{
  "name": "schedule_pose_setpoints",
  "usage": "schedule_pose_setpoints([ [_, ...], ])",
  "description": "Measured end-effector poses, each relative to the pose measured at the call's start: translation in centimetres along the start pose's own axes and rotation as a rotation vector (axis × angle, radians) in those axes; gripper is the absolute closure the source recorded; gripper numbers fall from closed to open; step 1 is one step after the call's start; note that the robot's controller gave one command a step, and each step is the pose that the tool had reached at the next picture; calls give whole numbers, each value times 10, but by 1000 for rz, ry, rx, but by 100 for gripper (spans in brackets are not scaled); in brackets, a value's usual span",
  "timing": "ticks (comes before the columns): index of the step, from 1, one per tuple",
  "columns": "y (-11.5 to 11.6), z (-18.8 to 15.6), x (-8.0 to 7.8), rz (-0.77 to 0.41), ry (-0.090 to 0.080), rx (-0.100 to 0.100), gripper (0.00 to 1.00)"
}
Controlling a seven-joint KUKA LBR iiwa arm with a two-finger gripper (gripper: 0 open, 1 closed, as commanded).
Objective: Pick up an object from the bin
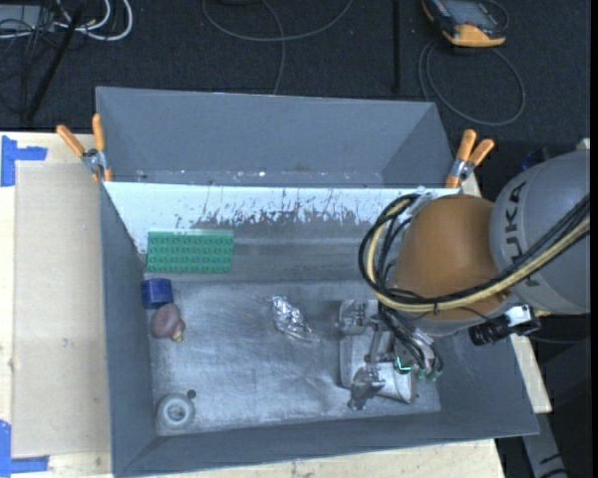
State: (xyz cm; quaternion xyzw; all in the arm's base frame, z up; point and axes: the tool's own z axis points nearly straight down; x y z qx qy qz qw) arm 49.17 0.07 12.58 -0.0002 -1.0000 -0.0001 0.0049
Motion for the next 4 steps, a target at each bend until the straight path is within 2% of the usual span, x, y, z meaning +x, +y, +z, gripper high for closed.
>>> schedule_pose_setpoints([
  [1,33,26,-74,-147,-11,0,0],
  [2,63,53,-104,-28,-8,3,0],
  [3,65,50,-107,-27,-18,-1,100],
  [4,55,-126,-109,-86,-20,1,100],
])
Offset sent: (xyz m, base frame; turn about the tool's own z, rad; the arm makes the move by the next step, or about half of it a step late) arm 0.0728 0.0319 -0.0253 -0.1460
